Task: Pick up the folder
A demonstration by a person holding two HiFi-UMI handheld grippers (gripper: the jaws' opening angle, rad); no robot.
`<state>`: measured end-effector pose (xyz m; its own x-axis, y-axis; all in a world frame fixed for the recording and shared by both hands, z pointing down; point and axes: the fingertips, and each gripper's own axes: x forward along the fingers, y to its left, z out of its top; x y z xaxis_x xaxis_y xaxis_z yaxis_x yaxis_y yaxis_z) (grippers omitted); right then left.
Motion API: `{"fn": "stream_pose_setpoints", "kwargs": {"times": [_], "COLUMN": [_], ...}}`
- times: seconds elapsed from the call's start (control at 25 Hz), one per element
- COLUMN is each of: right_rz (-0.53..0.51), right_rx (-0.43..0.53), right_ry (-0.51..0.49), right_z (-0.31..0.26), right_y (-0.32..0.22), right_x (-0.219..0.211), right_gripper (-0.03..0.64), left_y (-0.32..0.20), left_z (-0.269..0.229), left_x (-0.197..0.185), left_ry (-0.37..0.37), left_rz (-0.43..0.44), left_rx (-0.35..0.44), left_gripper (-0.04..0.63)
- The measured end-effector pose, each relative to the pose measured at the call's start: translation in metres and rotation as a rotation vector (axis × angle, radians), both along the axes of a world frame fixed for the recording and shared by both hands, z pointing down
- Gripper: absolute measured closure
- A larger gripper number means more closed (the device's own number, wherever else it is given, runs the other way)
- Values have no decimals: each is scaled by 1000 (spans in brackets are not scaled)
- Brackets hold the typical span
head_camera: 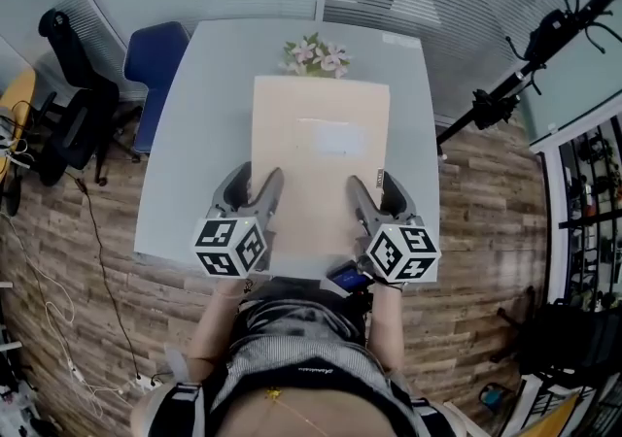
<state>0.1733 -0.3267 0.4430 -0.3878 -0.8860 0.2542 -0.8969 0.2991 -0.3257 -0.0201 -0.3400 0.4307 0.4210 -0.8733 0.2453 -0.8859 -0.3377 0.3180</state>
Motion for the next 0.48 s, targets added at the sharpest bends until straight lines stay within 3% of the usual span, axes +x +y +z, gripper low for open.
{"fn": "stream_pose_setpoints", "kwargs": {"times": [0.48], "right_rz": [14], "right_rx": [96], "right_ry": [18], "right_z": [-45], "right_y": [15], "right_x": [-3], "right_gripper": [337], "left_y": [14], "left_z": [-46], "left_x": [-3], "left_ry": [-5], "left_rz": [-23], "left_rx": [108], "left_gripper": [360]}}
